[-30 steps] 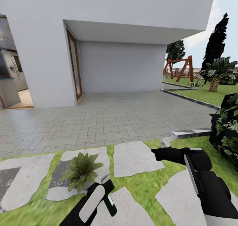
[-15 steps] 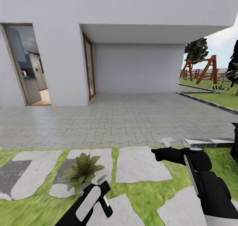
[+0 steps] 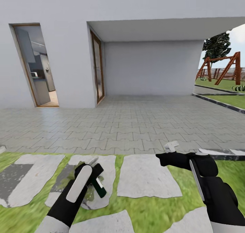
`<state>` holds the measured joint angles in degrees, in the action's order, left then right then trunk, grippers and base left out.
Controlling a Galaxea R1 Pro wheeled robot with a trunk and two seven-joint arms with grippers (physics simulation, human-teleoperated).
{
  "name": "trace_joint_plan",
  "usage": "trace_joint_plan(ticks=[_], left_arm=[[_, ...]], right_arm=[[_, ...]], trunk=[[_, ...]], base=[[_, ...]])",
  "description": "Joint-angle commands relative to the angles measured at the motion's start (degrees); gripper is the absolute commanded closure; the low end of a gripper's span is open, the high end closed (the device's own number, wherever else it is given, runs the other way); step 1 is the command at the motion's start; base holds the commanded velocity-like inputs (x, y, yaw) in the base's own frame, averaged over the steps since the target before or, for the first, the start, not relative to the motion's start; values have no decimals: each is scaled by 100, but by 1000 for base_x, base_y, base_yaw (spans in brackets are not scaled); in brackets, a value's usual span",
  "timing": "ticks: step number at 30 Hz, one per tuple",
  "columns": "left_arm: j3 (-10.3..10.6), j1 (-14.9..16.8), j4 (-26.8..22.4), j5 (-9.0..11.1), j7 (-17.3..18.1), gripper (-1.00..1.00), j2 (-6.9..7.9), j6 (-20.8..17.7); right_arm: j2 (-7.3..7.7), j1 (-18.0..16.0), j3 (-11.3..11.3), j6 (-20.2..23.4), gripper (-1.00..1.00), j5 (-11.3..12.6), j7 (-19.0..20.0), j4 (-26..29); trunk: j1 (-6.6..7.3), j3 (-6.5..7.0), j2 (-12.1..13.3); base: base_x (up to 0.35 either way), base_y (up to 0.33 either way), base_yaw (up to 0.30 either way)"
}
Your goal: Pick up the pesticide atomizer in the garden and spray insectifuge to fully cover both potted plants in the garden.
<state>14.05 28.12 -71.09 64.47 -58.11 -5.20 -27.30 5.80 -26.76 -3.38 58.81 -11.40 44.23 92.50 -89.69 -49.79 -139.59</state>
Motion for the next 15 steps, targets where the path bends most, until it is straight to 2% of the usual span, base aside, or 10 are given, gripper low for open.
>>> trace_joint_plan(ticks=[1,4,6,9,10,12,14,15], left_arm=[[-82,9,-112,7,-161,100,2,-139],[-197,12,-209,-39,-255,100,53,-306],[-229,8,-214,-56,-261,100,187,-356],[-196,3,85,-63,-214,100,247,-302],[-185,2,285,-66,-95,100,245,-255],[-162,1,723,-71,364,100,252,-28],[-107,1,1069,-155,781,100,233,155],[-91,1,1145,-195,864,100,224,197]], right_arm=[[0,-6,-4,16,100,-59,60,5],[0,-5,-4,13,100,-59,60,5],[0,-5,-5,9,100,-59,60,5],[0,-5,-5,8,100,-57,60,5],[0,-5,-5,8,100,-56,60,5],[0,-5,2,7,100,-60,60,5],[0,-5,9,7,100,-59,60,5],[0,-5,10,7,100,-58,60,5]], trunk=[[0,-7,-3],[0,-7,-3],[0,-7,-3],[0,-7,-3],[0,-7,-3],[0,-7,-3],[0,-7,-3],[0,-7,-3]], base=[[80,-15,3],[44,-8,2],[13,-2,1],[4,-1,0],[1,0,0],[0,0,0],[0,0,0],[0,0,0]])
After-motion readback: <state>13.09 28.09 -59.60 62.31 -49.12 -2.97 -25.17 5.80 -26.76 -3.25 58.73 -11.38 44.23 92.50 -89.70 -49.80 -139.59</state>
